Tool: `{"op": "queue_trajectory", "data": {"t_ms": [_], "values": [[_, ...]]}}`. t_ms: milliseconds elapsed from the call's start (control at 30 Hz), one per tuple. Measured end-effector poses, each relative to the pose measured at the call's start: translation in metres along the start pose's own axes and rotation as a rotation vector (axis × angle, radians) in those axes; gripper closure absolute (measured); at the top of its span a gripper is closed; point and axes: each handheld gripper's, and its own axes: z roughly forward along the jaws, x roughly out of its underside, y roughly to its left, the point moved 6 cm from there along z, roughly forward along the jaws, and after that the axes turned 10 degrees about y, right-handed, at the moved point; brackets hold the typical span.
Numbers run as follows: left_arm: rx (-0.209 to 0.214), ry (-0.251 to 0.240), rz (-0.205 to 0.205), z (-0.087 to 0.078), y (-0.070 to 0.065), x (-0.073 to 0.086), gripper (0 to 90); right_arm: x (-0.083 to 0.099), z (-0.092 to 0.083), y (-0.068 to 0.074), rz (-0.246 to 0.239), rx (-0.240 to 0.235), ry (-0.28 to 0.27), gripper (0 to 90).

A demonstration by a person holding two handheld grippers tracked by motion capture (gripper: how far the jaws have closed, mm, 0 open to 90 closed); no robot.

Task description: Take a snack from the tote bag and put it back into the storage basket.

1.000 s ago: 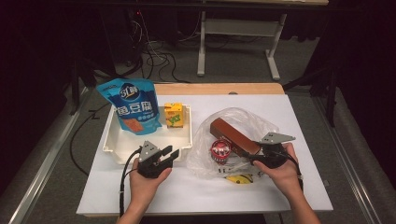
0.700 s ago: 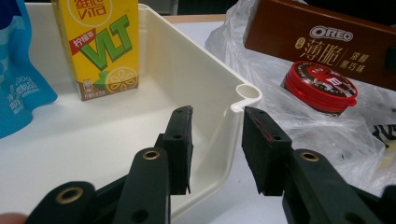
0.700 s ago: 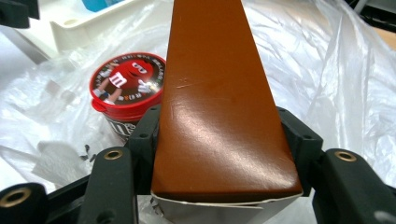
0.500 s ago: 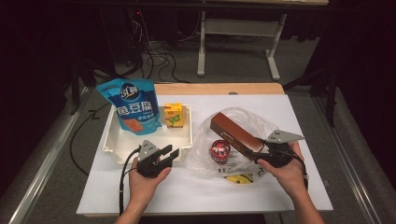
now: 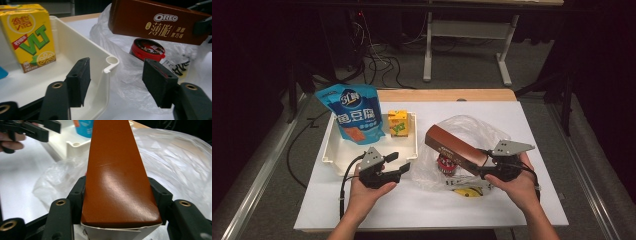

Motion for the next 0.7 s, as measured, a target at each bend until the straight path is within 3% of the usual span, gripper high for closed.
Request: {"op": "queue_trajectory", "data": {"t_ms": [67, 433, 700], "values": [[0.033, 0.001, 0.006, 0.000, -0.001, 0.000, 34.9, -0.001, 0.000, 0.002, -0.017, -0.020, -0.002, 44.6], [0.110, 0.008, 0.060, -0.001, -0.003, -0.002, 16.4, -0.005, 0.001, 0.019, -0.092, -0.113, -0.010, 44.7], [0.165, -0.005, 0.084, 0.003, -0.003, -0.003, 10.2, -0.005, 0.005, 0.031, -0.138, -0.170, -0.005, 44.6]]}}
